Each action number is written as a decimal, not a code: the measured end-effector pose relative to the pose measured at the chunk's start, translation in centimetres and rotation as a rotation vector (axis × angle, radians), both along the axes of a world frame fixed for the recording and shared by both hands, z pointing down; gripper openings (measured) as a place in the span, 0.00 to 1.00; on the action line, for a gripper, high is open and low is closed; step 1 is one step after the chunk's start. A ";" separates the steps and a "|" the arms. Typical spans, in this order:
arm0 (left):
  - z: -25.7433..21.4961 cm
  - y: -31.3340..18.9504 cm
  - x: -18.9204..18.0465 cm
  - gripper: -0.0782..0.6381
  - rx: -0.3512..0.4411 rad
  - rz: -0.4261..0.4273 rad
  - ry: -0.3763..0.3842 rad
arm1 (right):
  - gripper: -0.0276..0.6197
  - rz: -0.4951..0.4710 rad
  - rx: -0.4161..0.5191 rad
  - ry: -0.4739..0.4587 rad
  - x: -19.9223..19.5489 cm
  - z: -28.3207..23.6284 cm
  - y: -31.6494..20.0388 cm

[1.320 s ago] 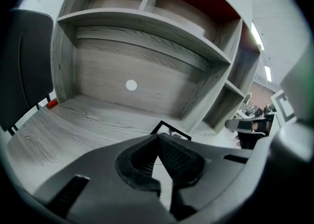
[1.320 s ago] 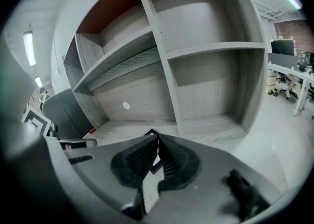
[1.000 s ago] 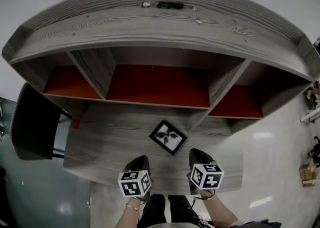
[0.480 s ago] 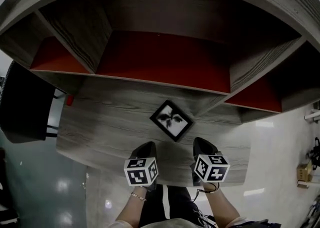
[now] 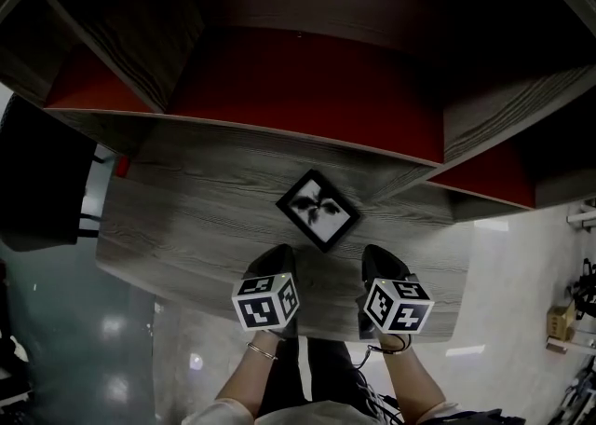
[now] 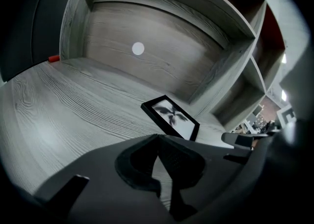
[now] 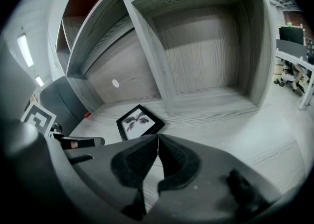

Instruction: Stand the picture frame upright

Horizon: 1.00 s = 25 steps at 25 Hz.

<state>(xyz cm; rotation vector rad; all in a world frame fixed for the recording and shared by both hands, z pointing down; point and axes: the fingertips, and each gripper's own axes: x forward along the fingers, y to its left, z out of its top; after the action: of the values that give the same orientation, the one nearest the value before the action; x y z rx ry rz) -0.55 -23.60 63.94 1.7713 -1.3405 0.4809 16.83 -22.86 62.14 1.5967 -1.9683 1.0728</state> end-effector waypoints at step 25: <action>0.4 -3.6 2.4 0.31 -0.013 -0.096 0.087 | 0.09 -0.001 -0.020 -0.033 1.2 0.5 0.7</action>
<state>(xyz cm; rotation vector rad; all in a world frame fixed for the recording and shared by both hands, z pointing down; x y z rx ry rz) 1.85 -27.22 64.32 1.6888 -1.3511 0.3551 18.01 -22.16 62.60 1.5768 -1.9732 1.1222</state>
